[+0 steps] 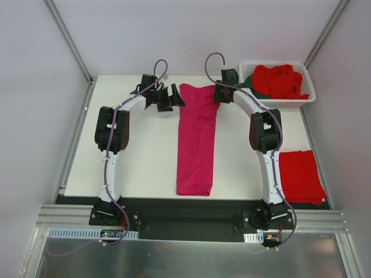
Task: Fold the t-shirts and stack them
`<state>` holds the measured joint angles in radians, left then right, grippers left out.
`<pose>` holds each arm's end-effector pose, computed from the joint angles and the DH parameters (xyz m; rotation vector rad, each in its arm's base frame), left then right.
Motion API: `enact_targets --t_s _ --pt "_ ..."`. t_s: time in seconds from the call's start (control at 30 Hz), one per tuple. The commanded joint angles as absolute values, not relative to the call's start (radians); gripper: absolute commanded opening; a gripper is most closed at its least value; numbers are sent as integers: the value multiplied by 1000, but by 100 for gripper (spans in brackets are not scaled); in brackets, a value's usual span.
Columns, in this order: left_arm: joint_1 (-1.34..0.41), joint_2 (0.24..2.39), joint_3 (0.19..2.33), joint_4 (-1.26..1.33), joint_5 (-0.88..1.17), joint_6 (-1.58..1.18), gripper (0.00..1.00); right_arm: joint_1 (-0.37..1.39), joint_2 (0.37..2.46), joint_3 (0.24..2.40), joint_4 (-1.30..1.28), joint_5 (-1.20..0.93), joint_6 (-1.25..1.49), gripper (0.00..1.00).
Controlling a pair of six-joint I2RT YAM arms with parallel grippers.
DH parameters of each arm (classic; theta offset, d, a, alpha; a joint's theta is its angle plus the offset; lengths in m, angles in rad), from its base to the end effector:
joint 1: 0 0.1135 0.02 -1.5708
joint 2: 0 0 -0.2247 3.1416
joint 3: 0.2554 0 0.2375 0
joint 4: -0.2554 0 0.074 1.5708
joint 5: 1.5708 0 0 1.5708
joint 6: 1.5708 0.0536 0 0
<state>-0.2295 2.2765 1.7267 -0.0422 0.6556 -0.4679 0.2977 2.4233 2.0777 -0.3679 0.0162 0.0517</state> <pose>0.4694 -0.1432 0.1506 0.1337 2.2267 -1.1010 0.4995 0.1523 0.1565 -0.2725 2.2733 0.1636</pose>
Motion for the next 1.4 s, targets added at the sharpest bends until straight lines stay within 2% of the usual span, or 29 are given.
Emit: enact_targets --t_s 0.0,0.1,0.23,0.33,0.6,0.7,0.87,0.97,1.0,1.07,1.1,1.13,1.37 --pt "-235 2276 1741 -25 692 -460 99 301 2408 2106 -324 -46 61 41" --pt "-235 2278 1743 -23 693 -462 99 304 2410 2111 -311 -74 63 40" --pt "-235 2278 1738 -23 695 -462 99 307 2419 2121 -302 -98 64 25" --pt "-235 2276 1735 -23 693 -460 99 313 2424 2131 -305 -107 61 20" --pt "-236 2280 1732 -23 695 -463 99 330 2430 2143 -293 -120 48 17" --pt "-236 2276 1726 -23 695 -462 99 328 2467 2213 -330 -115 46 17" --pt "-236 2270 1717 -23 693 -457 99 331 2511 2267 -373 -127 55 34" --pt "-236 2272 1717 -23 693 -460 99 331 2525 2278 -400 -120 57 54" --pt "-235 2273 1718 -23 692 -460 99 331 2526 2281 -423 -115 55 68" --pt "-236 2275 1723 -23 695 -465 99 330 2526 2283 -440 -113 51 82" --pt "-236 2278 1723 -23 696 -466 99 331 2526 2286 -460 -114 45 95" --pt "-238 2278 1724 -23 696 -469 99 331 2523 2284 -468 -117 41 99" --pt "-244 2284 1732 -23 703 -479 99 330 2424 2177 -416 -167 20 96"
